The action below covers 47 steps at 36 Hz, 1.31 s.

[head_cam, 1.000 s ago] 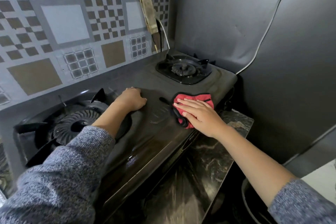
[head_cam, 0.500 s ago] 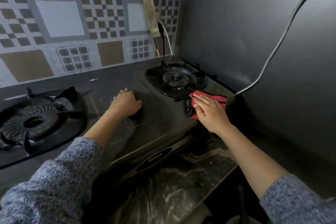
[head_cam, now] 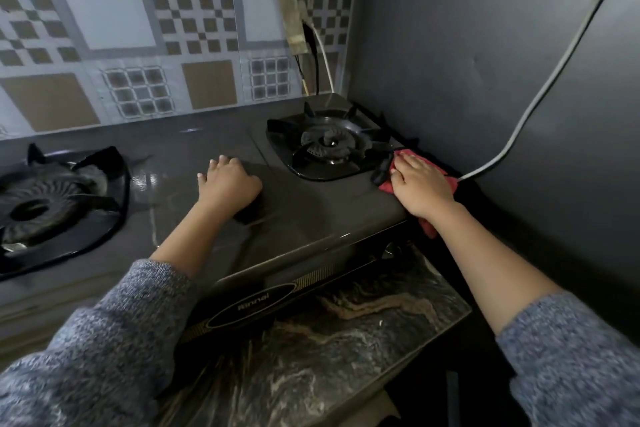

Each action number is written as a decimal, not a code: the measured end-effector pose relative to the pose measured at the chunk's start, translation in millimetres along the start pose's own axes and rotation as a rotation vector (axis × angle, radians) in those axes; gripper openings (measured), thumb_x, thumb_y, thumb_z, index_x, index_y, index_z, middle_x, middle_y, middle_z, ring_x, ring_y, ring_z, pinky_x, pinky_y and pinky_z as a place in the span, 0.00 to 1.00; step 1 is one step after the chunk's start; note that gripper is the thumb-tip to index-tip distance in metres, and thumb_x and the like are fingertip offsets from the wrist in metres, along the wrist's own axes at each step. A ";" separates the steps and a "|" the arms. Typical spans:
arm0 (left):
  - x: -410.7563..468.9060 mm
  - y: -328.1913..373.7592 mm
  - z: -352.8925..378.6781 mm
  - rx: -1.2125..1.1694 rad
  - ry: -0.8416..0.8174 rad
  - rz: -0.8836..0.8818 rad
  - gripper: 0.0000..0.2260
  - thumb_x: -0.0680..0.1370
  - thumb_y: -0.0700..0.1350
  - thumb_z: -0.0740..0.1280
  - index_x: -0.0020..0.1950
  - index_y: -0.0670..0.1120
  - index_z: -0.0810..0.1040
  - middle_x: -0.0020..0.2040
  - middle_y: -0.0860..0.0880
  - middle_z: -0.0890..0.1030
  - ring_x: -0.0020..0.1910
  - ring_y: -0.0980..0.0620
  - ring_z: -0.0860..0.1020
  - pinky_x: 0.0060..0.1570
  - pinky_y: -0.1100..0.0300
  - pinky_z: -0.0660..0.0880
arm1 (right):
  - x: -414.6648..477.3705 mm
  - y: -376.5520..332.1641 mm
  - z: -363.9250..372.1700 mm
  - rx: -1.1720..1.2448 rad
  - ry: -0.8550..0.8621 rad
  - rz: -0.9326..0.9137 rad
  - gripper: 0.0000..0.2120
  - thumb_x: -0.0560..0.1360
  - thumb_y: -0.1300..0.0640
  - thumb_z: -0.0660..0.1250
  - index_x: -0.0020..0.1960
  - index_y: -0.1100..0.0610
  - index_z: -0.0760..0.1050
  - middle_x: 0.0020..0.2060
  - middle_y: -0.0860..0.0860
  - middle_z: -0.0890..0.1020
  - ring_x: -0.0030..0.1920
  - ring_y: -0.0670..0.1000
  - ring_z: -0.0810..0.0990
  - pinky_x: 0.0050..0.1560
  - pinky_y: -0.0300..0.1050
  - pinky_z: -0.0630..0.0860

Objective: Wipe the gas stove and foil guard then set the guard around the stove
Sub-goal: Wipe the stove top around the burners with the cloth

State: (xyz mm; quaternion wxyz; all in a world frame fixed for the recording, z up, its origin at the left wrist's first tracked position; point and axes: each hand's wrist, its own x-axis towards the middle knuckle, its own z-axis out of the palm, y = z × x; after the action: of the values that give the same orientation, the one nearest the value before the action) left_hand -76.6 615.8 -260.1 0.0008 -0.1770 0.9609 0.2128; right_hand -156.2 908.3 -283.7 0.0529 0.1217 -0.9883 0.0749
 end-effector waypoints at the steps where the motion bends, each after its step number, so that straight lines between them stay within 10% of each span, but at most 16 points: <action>1: 0.9 1.6 1.6 -0.003 0.005 -0.004 0.22 0.77 0.45 0.59 0.70 0.38 0.64 0.76 0.40 0.57 0.75 0.40 0.52 0.73 0.41 0.49 | 3.3 2.0 -1.9 -0.004 -0.020 -0.004 0.23 0.81 0.52 0.47 0.75 0.56 0.55 0.76 0.52 0.56 0.75 0.49 0.53 0.75 0.44 0.48; 15: 3.6 0.5 11.7 0.018 0.060 0.047 0.24 0.79 0.49 0.56 0.74 0.43 0.60 0.76 0.44 0.57 0.76 0.44 0.52 0.73 0.44 0.50 | 31.3 14.7 -17.2 0.167 -0.156 0.021 0.23 0.81 0.47 0.47 0.75 0.47 0.52 0.76 0.43 0.52 0.75 0.46 0.50 0.74 0.49 0.50; 47: -30.2 -58.0 -28.8 0.092 -0.124 0.243 0.26 0.79 0.55 0.59 0.74 0.48 0.59 0.77 0.47 0.57 0.74 0.44 0.59 0.71 0.45 0.60 | -81.7 -138.9 25.5 0.351 0.309 0.478 0.20 0.80 0.50 0.52 0.71 0.49 0.65 0.74 0.48 0.62 0.75 0.52 0.54 0.74 0.55 0.49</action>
State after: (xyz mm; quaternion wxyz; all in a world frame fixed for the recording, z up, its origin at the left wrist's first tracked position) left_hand -26.4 565.2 -255.2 0.0426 -0.0458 0.9821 0.1774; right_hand -45.1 790.0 -300.0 0.1614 -0.1190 -0.9412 0.2718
